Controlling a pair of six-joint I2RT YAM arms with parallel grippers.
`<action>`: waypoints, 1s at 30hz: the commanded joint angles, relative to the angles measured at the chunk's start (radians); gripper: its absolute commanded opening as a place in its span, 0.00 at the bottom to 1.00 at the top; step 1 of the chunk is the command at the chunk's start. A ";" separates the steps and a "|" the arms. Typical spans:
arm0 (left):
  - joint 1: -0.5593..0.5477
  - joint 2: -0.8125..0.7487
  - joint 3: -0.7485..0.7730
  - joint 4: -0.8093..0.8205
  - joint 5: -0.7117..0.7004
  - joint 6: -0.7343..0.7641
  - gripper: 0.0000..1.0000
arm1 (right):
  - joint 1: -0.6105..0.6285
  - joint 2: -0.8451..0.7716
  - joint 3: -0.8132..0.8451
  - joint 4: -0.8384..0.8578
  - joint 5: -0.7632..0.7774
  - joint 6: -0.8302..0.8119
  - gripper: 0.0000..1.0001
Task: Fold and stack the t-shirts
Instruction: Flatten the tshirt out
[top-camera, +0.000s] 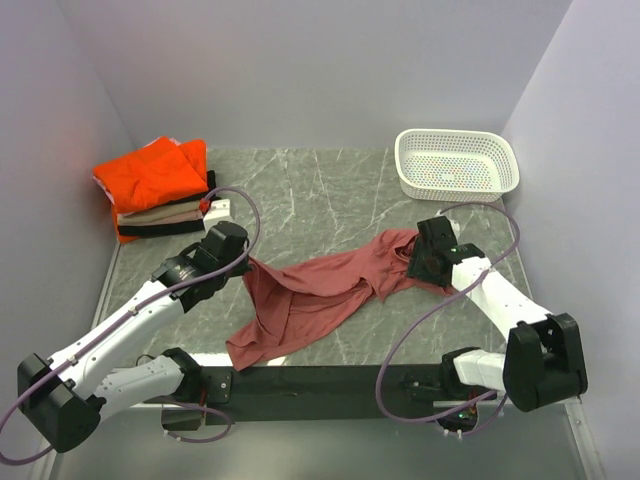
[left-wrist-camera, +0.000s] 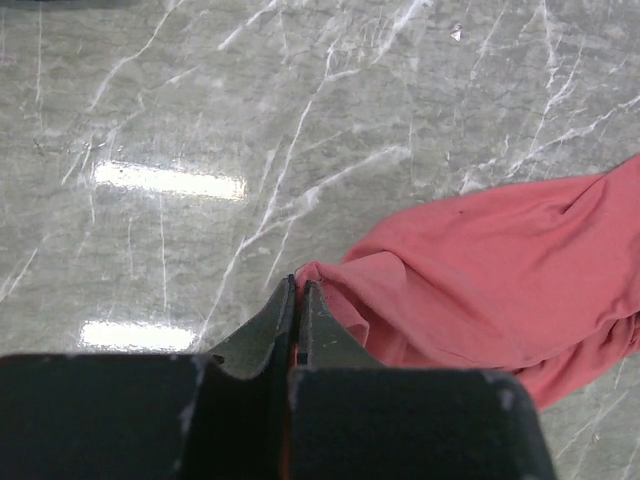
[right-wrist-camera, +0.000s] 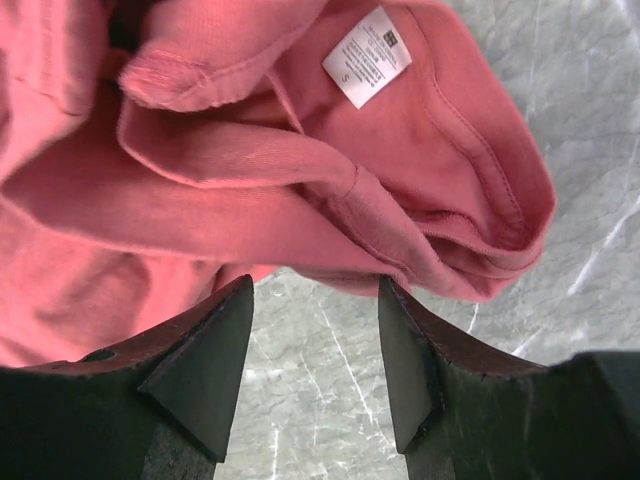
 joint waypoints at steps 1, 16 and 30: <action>0.012 -0.021 -0.003 0.013 0.023 0.033 0.00 | -0.010 0.015 -0.014 0.047 -0.009 0.014 0.60; 0.035 -0.010 -0.004 0.015 0.040 0.053 0.00 | -0.019 0.045 -0.023 0.062 0.011 0.016 0.58; 0.043 -0.036 -0.019 0.006 0.043 0.057 0.00 | -0.051 -0.009 0.008 0.017 0.080 0.033 0.62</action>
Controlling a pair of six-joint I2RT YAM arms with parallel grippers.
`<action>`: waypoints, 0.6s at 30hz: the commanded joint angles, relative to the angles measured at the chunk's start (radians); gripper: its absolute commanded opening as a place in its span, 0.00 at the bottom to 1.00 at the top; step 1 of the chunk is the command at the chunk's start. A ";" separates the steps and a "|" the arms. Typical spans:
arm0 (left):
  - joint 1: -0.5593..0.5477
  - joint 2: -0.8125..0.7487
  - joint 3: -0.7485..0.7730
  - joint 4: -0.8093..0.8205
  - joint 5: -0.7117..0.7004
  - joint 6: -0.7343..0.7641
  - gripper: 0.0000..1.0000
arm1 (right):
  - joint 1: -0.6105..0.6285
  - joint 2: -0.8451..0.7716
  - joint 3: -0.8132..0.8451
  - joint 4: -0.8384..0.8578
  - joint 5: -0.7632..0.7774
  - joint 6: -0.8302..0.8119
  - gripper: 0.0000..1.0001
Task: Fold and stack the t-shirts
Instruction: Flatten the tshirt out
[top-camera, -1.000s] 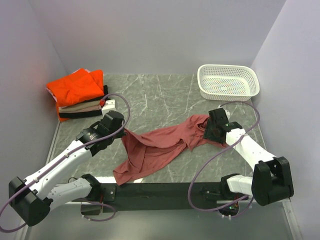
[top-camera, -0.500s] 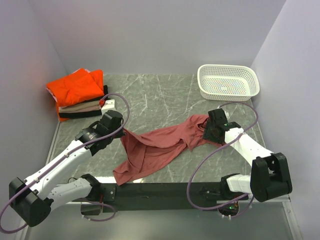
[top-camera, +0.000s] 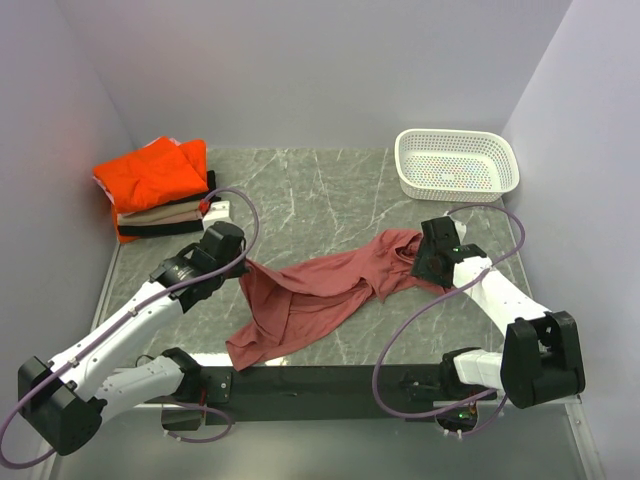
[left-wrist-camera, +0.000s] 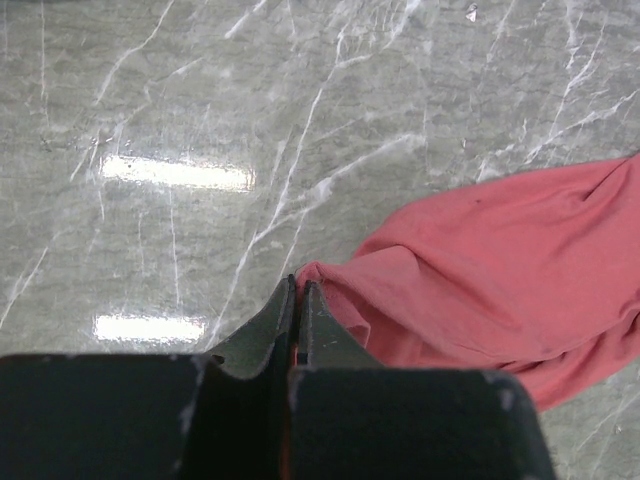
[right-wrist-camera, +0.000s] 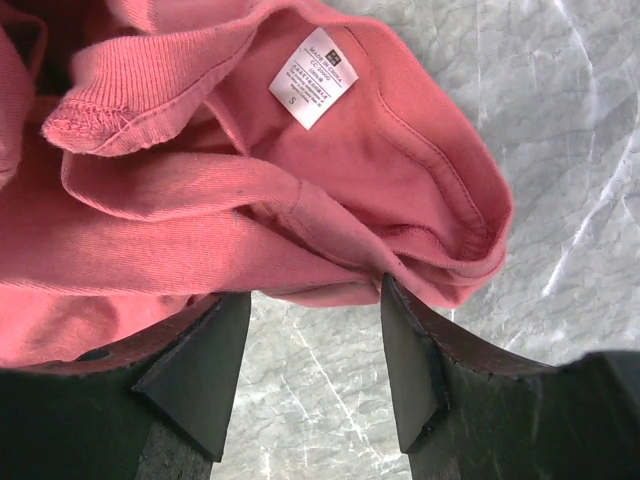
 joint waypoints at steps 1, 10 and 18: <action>0.006 -0.031 -0.002 0.006 0.001 0.013 0.00 | -0.009 -0.024 0.027 -0.002 0.033 0.005 0.62; 0.008 -0.034 -0.003 0.005 0.003 0.012 0.00 | -0.009 0.006 0.004 0.030 0.008 -0.004 0.49; 0.009 -0.037 -0.006 0.009 0.003 0.013 0.00 | -0.009 -0.047 0.020 0.008 0.001 -0.012 0.07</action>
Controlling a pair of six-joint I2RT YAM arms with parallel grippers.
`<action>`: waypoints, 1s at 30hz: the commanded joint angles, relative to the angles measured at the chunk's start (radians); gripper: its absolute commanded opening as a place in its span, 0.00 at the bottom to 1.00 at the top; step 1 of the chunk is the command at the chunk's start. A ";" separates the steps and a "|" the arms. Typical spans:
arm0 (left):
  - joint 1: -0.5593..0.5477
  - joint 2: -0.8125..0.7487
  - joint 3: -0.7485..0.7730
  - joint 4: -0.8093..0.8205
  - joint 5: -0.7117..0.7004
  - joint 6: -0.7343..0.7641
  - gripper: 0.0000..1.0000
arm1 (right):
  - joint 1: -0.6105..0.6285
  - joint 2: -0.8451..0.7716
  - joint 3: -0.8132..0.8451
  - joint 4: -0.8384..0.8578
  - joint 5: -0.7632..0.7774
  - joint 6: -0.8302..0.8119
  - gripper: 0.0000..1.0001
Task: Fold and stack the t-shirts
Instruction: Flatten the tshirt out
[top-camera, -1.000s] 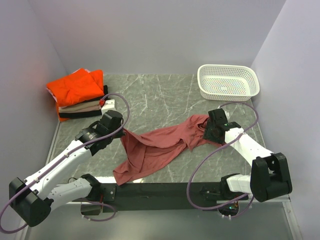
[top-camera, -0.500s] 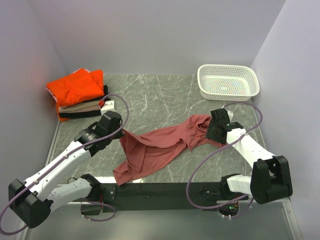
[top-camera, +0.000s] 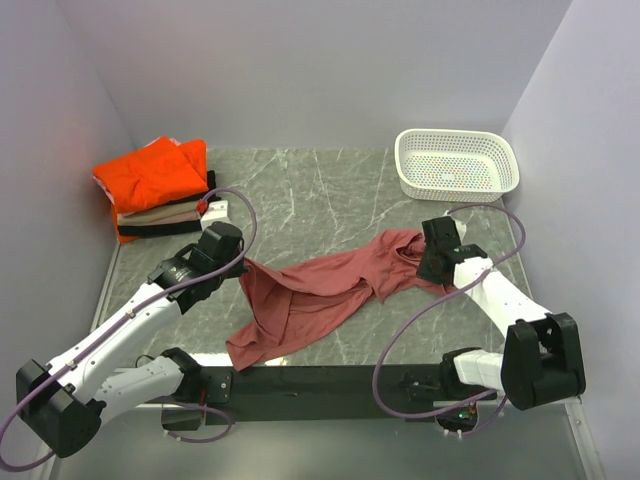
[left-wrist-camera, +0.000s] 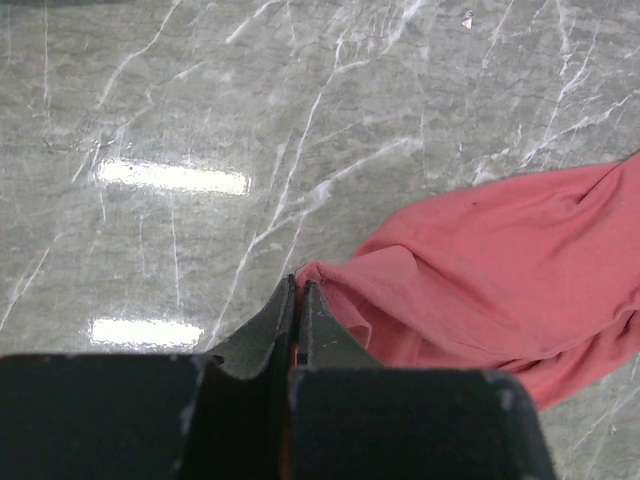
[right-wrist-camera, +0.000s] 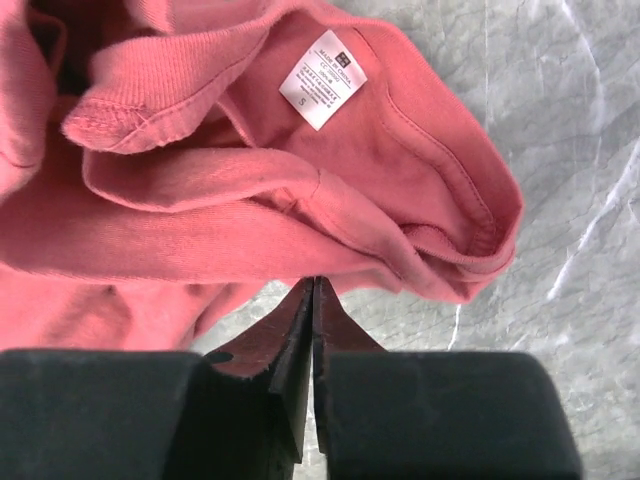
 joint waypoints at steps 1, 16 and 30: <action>0.007 -0.020 -0.006 0.010 0.006 0.013 0.00 | -0.007 -0.045 0.022 0.001 0.009 -0.007 0.00; 0.010 -0.029 -0.014 0.032 0.029 0.027 0.00 | -0.039 -0.016 0.080 -0.057 0.080 0.007 0.52; 0.008 -0.032 -0.013 0.036 0.030 0.032 0.00 | -0.069 0.061 0.034 0.026 0.009 -0.001 0.49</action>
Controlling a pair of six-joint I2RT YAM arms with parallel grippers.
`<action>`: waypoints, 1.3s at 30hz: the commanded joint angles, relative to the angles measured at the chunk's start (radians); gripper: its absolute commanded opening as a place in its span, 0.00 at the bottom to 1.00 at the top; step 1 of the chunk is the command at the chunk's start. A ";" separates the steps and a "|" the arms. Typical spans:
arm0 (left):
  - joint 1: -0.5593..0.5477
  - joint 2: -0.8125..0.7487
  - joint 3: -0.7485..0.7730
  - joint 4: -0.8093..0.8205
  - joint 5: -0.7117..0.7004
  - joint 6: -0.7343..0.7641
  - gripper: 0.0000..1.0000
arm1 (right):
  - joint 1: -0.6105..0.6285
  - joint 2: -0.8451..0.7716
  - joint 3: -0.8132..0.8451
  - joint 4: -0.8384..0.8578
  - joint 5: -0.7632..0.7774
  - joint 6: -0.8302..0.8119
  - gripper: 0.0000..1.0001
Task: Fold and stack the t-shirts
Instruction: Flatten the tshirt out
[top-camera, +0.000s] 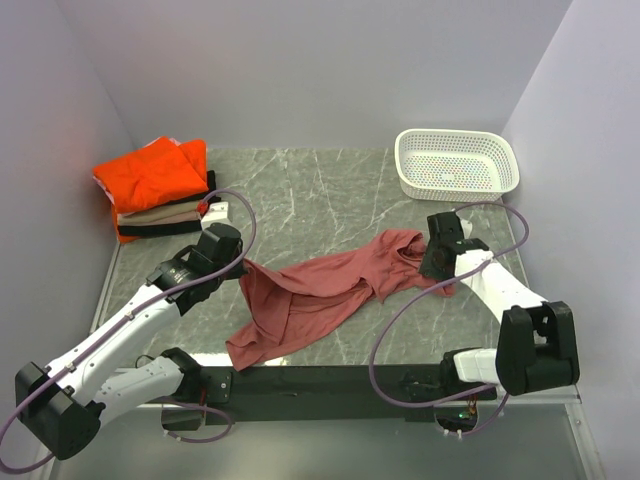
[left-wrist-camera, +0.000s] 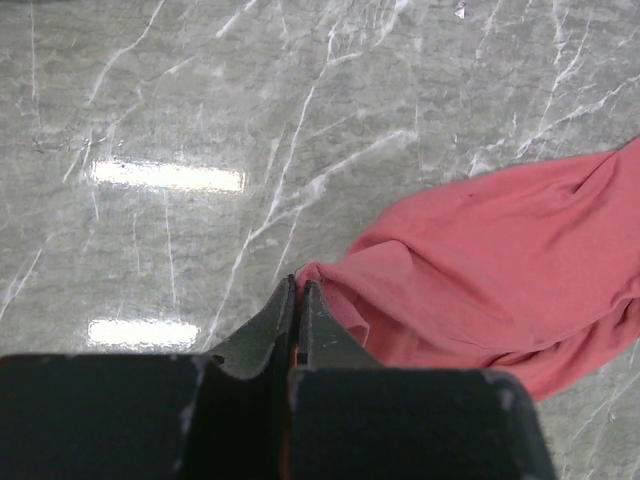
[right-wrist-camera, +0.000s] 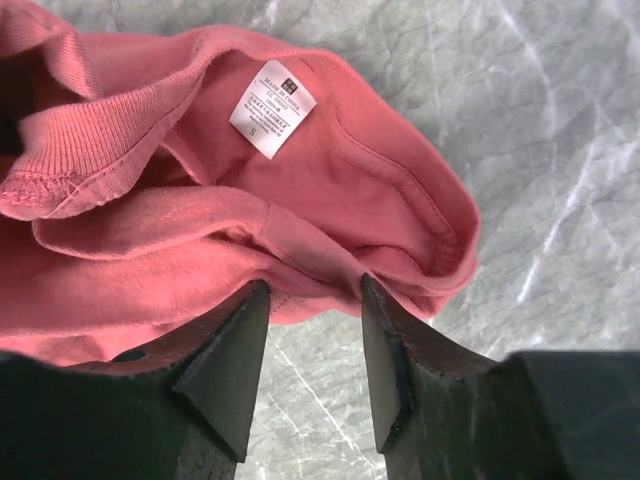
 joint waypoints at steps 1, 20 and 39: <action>0.004 -0.018 0.001 0.030 0.005 0.021 0.00 | -0.009 0.009 -0.005 0.053 -0.013 -0.003 0.47; 0.005 -0.002 0.001 0.027 0.005 0.023 0.00 | -0.014 0.030 -0.007 0.055 -0.038 -0.014 0.00; 0.105 0.056 0.407 -0.053 -0.140 0.203 0.00 | -0.014 -0.250 0.535 -0.267 -0.007 -0.091 0.00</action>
